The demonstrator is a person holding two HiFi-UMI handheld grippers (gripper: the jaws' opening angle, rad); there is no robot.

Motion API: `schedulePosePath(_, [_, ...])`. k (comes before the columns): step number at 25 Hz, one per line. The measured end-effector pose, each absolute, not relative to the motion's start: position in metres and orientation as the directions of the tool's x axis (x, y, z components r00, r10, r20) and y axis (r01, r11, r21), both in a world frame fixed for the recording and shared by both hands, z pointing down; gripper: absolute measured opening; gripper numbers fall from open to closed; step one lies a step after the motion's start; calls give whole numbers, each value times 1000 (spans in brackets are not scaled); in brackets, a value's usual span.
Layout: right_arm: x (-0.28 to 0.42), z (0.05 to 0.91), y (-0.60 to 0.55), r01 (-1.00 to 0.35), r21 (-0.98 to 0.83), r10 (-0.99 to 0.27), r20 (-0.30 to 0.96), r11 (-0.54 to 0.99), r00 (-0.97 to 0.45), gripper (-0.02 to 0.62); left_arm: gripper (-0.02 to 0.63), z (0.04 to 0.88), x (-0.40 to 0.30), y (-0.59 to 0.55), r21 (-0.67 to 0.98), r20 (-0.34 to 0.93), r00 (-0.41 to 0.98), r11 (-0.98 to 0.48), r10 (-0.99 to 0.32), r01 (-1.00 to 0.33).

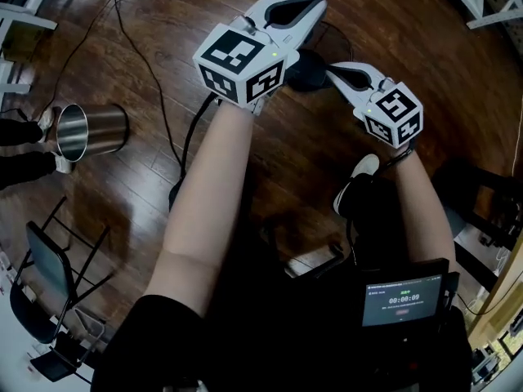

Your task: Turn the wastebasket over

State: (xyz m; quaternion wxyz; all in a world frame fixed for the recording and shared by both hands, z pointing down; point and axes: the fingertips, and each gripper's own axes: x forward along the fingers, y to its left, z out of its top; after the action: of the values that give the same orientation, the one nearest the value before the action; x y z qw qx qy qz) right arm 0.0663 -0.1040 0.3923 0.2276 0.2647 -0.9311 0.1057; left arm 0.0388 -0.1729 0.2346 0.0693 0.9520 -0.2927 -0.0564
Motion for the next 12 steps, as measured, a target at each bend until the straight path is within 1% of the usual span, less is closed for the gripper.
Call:
schedulePosePath(3, [75,321,-104,-611,-134,-571,246,780,-783,9,-2,242,46,-159,152,-43,836,-831,-547,-535])
schedulePosePath(5, [84,295,-103,-641,-137,-626,135,756,-768,9,-2,247,48,-149,143,-26,842,-836,-538,-530])
schedulePosePath(8, [96,281,-104,-657,-130,-658,46,742,-752,9,-2,253,51,-134,128,-3,847,-840,-532,-527])
schedulePosePath(12, [96,278,-109,-665,-149,-673,-4,732,-739,9,-2,265,49,-117,110,35,847,-840,-531,-531])
